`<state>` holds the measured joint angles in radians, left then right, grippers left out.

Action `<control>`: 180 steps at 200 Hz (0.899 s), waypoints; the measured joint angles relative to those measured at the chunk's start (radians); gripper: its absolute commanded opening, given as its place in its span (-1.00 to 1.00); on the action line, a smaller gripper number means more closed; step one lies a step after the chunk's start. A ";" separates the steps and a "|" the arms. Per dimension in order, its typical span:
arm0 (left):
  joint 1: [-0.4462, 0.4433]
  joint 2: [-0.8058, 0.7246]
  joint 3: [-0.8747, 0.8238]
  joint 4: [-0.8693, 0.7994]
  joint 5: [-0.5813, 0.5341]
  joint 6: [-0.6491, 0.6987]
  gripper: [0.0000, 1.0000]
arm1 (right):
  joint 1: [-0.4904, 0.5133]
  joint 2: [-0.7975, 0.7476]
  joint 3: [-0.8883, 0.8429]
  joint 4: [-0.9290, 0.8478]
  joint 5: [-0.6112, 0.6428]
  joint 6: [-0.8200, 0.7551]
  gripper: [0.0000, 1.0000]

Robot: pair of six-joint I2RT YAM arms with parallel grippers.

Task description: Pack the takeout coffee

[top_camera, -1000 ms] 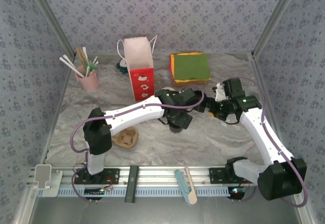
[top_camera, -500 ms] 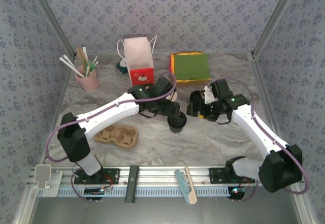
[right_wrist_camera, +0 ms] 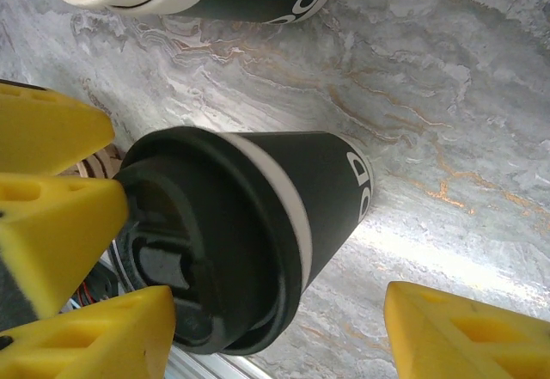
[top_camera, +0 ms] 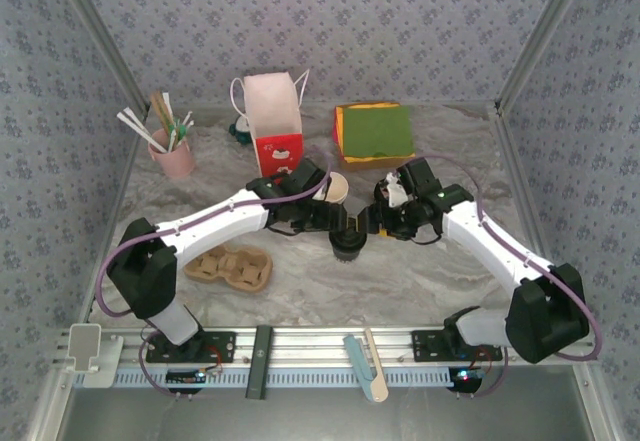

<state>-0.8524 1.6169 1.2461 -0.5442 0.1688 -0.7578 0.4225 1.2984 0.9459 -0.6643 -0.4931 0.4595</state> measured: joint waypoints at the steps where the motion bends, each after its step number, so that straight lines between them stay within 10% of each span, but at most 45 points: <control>1: 0.000 0.000 0.000 0.001 0.000 0.000 0.41 | 0.000 0.000 0.000 0.000 0.000 0.000 0.33; 180: 0.002 -0.002 -0.026 0.034 0.003 -0.004 0.31 | 0.017 0.045 0.017 0.014 0.001 0.000 0.24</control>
<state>-0.8505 1.6154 1.2198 -0.5106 0.1722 -0.7616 0.4393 1.3430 0.9627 -0.6498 -0.4923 0.4591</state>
